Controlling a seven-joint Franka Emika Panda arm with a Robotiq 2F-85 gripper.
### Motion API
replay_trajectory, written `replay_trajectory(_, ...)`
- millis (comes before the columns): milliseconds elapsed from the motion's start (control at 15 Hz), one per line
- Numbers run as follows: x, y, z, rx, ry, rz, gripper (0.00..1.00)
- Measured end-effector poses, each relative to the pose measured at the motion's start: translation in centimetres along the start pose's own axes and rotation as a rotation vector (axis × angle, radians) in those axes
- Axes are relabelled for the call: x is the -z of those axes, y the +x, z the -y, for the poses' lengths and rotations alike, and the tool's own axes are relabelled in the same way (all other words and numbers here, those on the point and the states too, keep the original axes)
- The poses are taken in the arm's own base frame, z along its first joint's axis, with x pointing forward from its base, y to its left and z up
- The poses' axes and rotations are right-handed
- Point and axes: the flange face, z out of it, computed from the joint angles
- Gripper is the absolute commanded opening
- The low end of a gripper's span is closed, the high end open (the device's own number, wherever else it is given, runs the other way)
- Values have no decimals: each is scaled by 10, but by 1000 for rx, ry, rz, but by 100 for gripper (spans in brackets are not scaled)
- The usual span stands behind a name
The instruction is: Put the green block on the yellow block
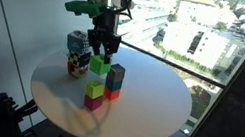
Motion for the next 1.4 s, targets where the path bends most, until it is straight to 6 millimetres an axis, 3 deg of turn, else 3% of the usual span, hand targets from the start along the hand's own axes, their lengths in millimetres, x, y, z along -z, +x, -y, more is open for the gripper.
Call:
replay_trajectory(867, -32, -17, -1, -14, 12, -6, 28)
replay_trajectory(1400, -45, -14, 2, -25, 15, -18, 28)
